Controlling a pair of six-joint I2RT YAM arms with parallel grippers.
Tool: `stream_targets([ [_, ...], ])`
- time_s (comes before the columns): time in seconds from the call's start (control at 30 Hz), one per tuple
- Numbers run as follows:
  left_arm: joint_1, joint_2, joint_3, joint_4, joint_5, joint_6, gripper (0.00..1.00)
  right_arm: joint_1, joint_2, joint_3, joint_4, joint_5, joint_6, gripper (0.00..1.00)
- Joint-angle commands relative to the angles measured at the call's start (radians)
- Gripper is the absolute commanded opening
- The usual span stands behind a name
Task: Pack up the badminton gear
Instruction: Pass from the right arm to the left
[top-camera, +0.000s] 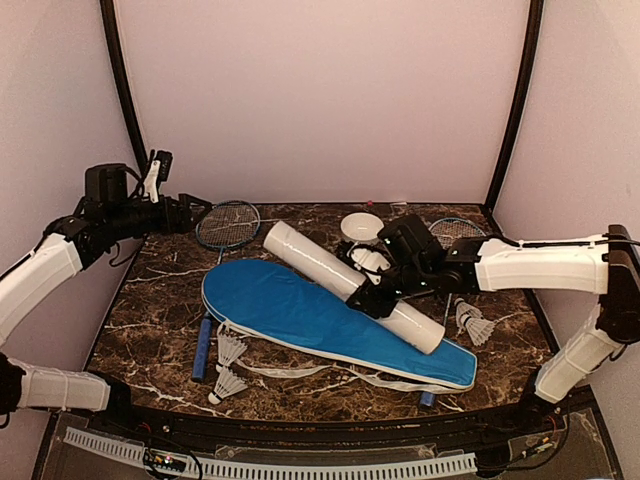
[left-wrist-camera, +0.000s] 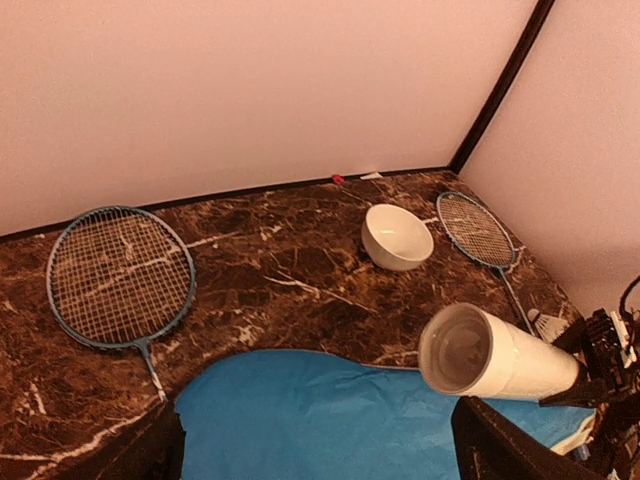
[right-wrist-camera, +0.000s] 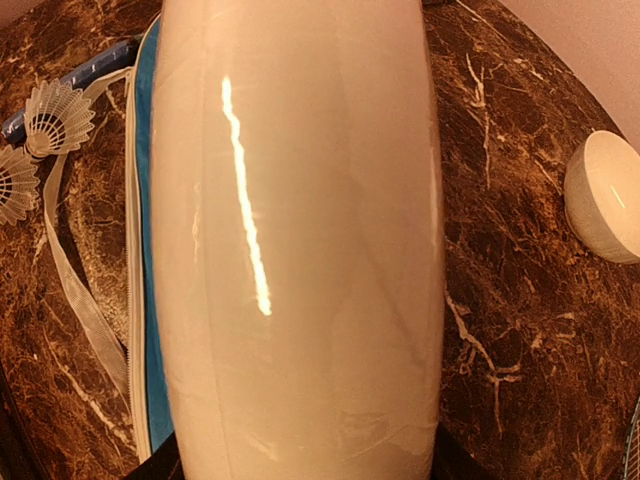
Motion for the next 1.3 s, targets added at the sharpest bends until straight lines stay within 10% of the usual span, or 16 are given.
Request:
stream_targets([
  [0.0,0.003,-0.096,-0.134,-0.014,0.217,-0.050,0.96,0.066,-0.051,-0.029,0.069,0.056,0.015,0.52],
  [0.47,-0.023,-0.024,-0.252,0.177,0.714,-0.145,0.70,0.175,-0.031,-0.047,0.112,0.129,0.000,0.52],
  [1.27,-0.107,0.068,-0.247,0.163,0.744,-0.152,0.15,0.232,0.017,-0.009,0.086,0.147,-0.035,0.53],
])
